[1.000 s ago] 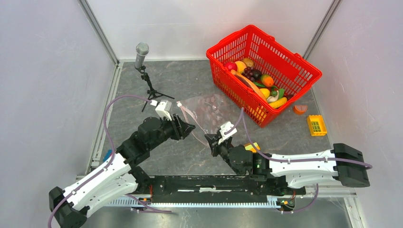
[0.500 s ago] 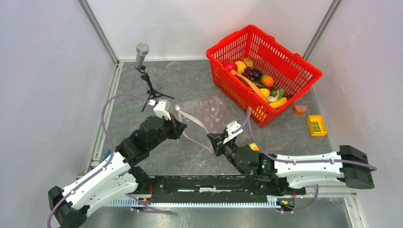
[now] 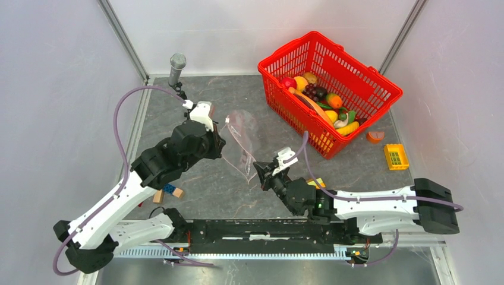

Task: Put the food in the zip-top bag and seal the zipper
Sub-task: Open the zipper of the food storage bag at the center of the board.

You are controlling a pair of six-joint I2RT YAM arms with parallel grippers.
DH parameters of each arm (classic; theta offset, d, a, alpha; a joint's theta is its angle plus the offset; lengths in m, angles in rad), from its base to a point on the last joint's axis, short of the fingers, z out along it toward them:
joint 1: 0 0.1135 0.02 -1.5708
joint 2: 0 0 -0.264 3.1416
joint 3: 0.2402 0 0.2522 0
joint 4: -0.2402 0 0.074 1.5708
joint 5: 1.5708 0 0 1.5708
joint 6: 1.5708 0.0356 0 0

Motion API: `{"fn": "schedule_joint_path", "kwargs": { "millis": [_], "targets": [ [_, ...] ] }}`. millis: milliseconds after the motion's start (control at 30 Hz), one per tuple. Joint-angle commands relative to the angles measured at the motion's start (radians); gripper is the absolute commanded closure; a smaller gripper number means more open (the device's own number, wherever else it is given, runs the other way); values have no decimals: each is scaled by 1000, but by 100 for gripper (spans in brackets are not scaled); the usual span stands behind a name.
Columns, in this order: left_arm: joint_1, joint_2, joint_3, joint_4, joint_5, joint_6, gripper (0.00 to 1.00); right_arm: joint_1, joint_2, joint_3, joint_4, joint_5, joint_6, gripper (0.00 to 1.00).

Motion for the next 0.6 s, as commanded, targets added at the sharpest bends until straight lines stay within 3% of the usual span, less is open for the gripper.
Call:
{"fn": "schedule_joint_path", "kwargs": {
  "millis": [0, 100, 233, 367, 467, 567],
  "targets": [
    [-63, 41, 116, -163, -92, 42, 98, -11, 55, 106, 16, 8, -10, 96],
    [-118, 77, 148, -190, -136, 35, 98, -17, 81, 150, 13, -30, -24, 91],
    [-200, 113, 162, -189, -191, 9, 98, -30, 114, 211, -29, -62, -49, 76],
    [-235, 113, 168, -166, -212, -1, 98, -48, 161, 281, -119, -90, -48, 72],
    [-242, 112, 175, -164, -202, 2, 98, -64, 179, 309, -178, -80, -32, 73],
    [-245, 110, 172, -164, -185, 13, 98, -81, 176, 304, -182, -85, -22, 95]
  ]
}}
